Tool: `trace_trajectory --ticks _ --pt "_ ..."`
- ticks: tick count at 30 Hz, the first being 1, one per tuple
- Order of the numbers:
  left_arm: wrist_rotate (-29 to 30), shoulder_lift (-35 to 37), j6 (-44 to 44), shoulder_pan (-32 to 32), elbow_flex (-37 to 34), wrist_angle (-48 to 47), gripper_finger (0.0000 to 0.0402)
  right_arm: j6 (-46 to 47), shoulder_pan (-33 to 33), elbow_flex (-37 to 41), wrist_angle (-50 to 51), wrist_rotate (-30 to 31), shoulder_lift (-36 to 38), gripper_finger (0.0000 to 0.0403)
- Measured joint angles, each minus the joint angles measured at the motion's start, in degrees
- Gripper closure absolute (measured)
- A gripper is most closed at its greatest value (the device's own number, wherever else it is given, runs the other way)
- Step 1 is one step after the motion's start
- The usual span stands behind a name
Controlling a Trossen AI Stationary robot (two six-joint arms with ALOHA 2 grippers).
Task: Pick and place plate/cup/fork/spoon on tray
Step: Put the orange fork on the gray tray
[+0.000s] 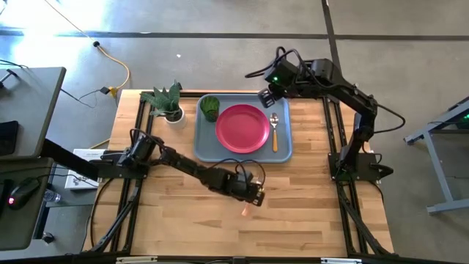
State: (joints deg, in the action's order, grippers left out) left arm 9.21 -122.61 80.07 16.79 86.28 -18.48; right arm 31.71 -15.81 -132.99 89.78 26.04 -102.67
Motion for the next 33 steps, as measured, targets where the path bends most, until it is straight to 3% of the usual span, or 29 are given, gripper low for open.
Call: trace_trajectory --ticks 14,26,33 --pt "5.45 -2.46 18.99 -0.83 0.24 3.7 0.036 -7.64 -1.86 0.0 -0.1 -0.04 0.0 0.032" --pt "5.96 -3.43 20.25 -0.83 0.11 1.62 0.036 -9.73 -1.84 0.0 -0.83 -0.02 0.0 0.032" --pt "3.3 -3.5 19.6 -0.83 0.09 1.93 0.0346 -9.73 -1.84 0.0 -0.9 -0.04 0.0 0.032"
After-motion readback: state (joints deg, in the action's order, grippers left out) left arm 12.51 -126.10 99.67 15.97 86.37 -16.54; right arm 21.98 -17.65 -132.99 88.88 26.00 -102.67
